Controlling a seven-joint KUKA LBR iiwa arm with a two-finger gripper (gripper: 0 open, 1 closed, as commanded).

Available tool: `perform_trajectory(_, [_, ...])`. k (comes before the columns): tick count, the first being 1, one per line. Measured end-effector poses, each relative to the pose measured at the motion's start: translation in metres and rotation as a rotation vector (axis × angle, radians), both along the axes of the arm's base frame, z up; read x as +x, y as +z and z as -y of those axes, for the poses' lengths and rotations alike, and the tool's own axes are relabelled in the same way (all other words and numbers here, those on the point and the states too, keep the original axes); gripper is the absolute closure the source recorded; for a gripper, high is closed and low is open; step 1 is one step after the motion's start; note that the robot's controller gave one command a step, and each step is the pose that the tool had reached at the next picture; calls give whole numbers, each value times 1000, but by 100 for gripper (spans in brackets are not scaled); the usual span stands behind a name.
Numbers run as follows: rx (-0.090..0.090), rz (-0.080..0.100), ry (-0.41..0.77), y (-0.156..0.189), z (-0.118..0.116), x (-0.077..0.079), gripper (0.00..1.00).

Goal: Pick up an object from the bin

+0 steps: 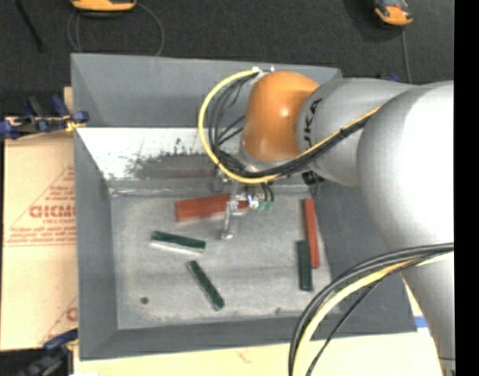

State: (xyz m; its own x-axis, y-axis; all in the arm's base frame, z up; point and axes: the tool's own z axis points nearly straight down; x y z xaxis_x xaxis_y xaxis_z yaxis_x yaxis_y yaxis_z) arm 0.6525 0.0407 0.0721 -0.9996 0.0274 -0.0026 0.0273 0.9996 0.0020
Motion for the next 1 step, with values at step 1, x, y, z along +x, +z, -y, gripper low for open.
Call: perform_trajectory(1, [0,3,-81,-1,-16,3,100])
